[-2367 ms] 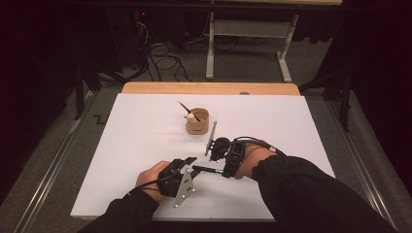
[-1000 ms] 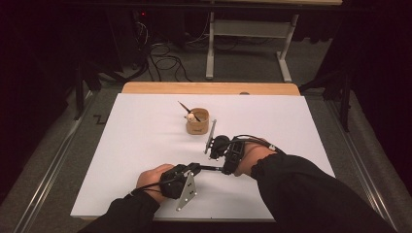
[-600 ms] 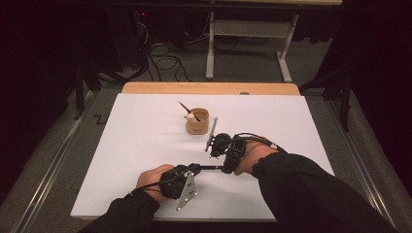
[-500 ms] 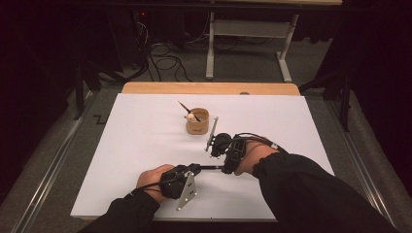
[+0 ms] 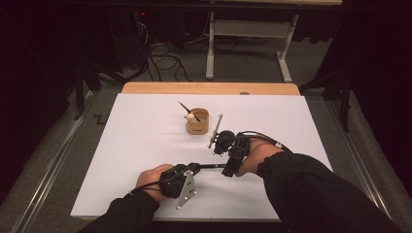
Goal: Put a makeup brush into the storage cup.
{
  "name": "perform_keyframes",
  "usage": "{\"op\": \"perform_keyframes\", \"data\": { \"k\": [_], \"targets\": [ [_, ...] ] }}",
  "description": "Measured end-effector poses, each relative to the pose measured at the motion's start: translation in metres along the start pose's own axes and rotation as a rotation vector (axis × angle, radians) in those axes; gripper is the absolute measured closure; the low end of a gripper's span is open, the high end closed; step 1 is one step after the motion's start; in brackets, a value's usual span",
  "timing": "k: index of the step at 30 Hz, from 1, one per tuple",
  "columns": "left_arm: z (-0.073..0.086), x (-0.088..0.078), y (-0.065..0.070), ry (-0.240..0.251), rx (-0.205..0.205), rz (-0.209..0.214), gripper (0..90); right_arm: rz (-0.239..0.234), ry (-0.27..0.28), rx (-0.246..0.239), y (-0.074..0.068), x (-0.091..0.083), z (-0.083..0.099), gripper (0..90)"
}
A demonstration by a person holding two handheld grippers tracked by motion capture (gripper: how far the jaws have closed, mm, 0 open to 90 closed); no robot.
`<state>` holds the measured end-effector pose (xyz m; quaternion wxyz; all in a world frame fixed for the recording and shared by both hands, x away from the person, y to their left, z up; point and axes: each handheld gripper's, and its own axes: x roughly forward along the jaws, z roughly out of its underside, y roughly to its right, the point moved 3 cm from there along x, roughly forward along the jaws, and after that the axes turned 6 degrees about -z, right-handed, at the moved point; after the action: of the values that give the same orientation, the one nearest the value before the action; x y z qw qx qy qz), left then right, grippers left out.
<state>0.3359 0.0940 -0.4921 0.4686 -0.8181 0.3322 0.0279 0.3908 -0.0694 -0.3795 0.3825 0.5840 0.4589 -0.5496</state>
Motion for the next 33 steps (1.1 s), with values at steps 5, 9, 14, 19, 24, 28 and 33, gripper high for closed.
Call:
{"op": "perform_keyframes", "data": {
  "k": [5, 9, 14, 19, 24, 28, 33],
  "targets": [
    [0.001, 0.0, -0.002, 0.0, -0.011, -0.004, 79.7, 0.029, 0.018, 0.014, 0.003, -0.003, 0.004, 16.8],
    [0.001, 0.0, -0.002, 0.005, -0.026, -0.008, 79.7, 0.045, 0.031, 0.033, 0.005, -0.005, 0.009, 9.1],
    [0.002, -0.001, -0.004, -0.01, -0.015, -0.009, 79.7, 0.061, 0.044, 0.04, 0.007, -0.006, 0.015, 2.8],
    [0.002, -0.001, -0.005, -0.011, -0.022, -0.011, 79.7, 0.08, 0.048, 0.045, 0.009, -0.008, 0.02, 0.5],
    [0.005, -0.001, -0.008, -0.015, -0.046, -0.012, 79.7, 0.09, 0.073, 0.062, 0.011, -0.012, 0.029, 0.5],
    [0.007, -0.001, -0.011, -0.024, -0.069, -0.01, 79.7, 0.092, 0.09, 0.075, 0.013, -0.016, 0.037, 0.5],
    [0.011, 0.0, -0.015, -0.019, -0.117, -0.01, 79.7, 0.102, 0.106, 0.095, 0.016, -0.015, 0.048, 0.6]
  ]
}}
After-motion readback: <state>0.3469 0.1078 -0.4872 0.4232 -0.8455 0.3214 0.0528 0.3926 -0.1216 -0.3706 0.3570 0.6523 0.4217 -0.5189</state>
